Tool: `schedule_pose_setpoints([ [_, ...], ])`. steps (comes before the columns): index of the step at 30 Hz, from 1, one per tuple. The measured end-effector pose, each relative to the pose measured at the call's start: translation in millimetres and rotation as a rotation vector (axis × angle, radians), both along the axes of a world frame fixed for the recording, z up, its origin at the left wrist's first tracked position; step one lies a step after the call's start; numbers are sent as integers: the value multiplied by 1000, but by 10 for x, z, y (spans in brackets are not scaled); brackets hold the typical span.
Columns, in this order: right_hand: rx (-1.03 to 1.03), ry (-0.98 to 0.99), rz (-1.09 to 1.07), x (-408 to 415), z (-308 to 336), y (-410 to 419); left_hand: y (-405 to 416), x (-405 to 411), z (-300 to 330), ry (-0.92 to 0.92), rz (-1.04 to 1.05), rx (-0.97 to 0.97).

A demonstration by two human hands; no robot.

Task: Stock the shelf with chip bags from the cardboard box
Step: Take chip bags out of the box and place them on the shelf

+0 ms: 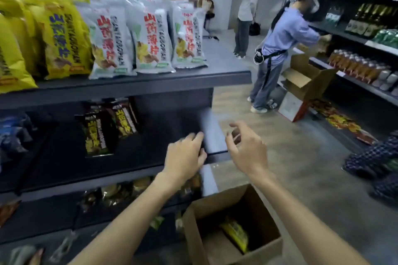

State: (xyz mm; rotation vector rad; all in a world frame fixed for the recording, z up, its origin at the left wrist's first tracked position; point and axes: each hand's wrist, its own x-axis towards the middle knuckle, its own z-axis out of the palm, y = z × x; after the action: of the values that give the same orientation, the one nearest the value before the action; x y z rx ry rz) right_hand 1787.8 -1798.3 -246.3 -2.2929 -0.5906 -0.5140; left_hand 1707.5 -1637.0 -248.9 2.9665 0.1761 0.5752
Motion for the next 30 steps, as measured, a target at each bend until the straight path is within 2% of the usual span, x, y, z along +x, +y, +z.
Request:
schedule_pose_setpoints([
  [3, -87, 170, -53, 4, -515, -318, -238, 94, -516, 221, -30, -22],
  [12, -353, 507, -102, -36, -1878, -1102, -872, 263, -1780, 576, -101, -237],
  [15, -452, 668, -62, 11, -2277, -1270, -1006, 281, -2171, 701, -114, -236],
  [19, -586, 852, -17, 168, -2700, -1365, -1211, 345, -2516, 865, -53, -204],
  [24, -779, 1093, 107, 364, -3207, -1278, -1313, 335, -2923, 1005, 5, -285],
  [30, -817, 1306, 53, 463, -3726, -1183, -1281, 453, -3365, 1134, -48, -301],
])
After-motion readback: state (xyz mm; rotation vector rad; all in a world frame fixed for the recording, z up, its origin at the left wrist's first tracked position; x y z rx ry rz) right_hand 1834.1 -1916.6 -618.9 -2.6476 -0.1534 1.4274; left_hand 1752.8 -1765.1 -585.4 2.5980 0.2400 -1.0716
